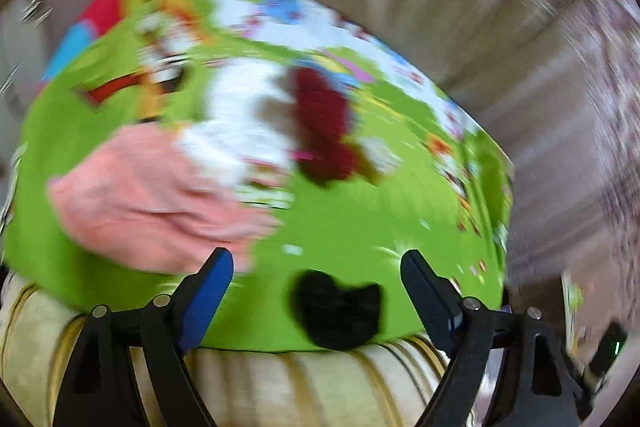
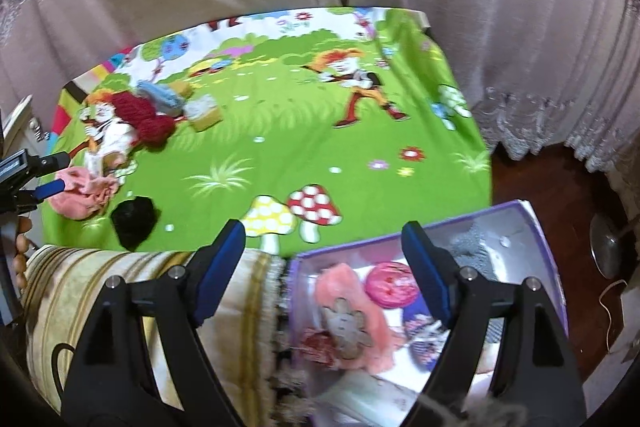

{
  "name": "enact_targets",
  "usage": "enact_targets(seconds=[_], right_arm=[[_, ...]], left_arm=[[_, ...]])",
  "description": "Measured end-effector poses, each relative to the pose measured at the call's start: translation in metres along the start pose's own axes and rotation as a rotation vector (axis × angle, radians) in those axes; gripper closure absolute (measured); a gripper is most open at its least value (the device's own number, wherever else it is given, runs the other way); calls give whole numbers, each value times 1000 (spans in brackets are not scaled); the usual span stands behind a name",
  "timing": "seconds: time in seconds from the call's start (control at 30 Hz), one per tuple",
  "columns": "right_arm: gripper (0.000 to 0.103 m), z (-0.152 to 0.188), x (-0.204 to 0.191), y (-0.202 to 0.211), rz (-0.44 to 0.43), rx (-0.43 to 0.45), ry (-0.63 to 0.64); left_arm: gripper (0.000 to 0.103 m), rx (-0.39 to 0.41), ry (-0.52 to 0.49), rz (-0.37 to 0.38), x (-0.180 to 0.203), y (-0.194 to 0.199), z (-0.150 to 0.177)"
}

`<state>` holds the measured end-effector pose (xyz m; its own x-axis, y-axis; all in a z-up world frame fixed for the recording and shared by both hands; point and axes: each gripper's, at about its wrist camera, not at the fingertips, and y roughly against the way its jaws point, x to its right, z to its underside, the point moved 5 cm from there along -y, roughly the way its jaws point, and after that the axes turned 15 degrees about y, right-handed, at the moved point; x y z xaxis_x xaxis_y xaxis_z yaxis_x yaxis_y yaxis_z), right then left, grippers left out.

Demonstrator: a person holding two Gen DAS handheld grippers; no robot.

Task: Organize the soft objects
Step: 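Move both tools back over the play mat toward the pink towel and black sock, then grasp the pink fuzzy towel with the left tool while the right tool grasps the black sock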

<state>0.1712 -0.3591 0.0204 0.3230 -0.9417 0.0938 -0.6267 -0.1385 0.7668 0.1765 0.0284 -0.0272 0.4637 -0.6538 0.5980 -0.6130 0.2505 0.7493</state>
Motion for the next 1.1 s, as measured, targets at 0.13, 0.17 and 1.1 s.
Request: enact_targets(seconds=[0.13, 0.17, 1.1], right_arm=[[19, -11, -26, -7, -51, -1, 36], [19, -15, -36, -9, -63, 0, 56], [16, -45, -207, -81, -343, -136, 324]], left_arm=[[13, 35, 157, -58, -41, 7, -32], [9, 49, 182, -71, -46, 8, -37], [53, -54, 304, -209, -103, -57, -49]])
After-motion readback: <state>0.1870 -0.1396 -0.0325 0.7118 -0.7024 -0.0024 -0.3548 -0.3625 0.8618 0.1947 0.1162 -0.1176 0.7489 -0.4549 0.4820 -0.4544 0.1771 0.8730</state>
